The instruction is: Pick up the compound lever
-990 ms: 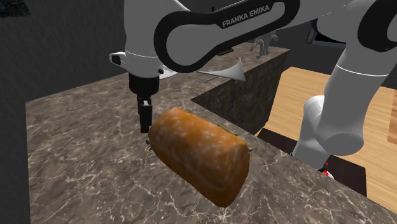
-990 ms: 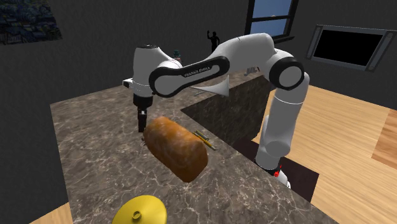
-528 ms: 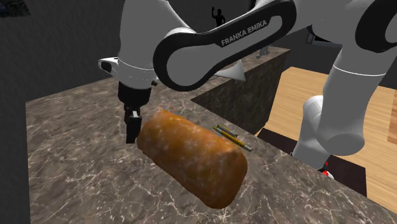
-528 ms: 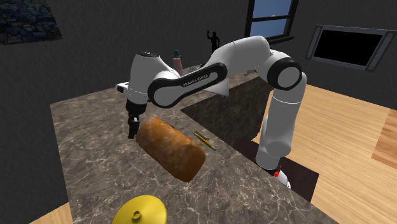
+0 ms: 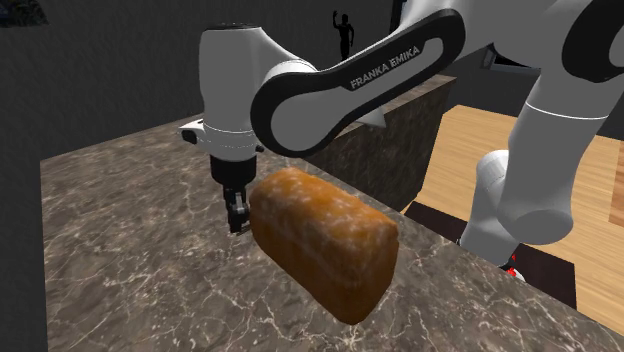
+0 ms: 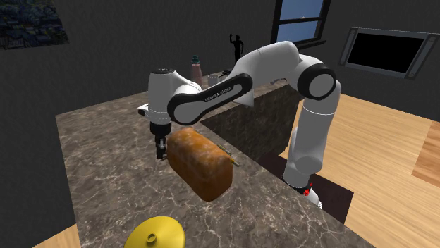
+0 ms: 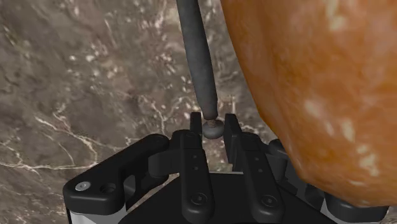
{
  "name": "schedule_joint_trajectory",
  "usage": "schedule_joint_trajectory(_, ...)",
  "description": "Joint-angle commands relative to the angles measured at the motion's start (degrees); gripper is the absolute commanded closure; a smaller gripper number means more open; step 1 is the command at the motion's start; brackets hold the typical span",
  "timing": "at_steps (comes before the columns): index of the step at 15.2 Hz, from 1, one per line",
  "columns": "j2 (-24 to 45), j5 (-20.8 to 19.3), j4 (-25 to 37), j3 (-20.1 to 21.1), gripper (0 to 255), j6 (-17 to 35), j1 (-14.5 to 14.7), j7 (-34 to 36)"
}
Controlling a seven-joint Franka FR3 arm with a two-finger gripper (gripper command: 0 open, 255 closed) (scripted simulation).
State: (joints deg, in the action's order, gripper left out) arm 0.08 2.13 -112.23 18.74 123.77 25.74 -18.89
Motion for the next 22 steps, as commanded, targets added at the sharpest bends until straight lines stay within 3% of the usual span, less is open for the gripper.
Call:
schedule_joint_trajectory(1,0.01,0.03,-0.23,-0.03,255,-0.27,-0.03,-0.06)
schedule_joint_trajectory(5,2.30,-1.02,2.04,0.14,255,-0.33,0.14,0.71)
schedule_joint_trajectory(22,1.08,-0.68,12.34,0.06,255,-11.79,0.07,0.72)
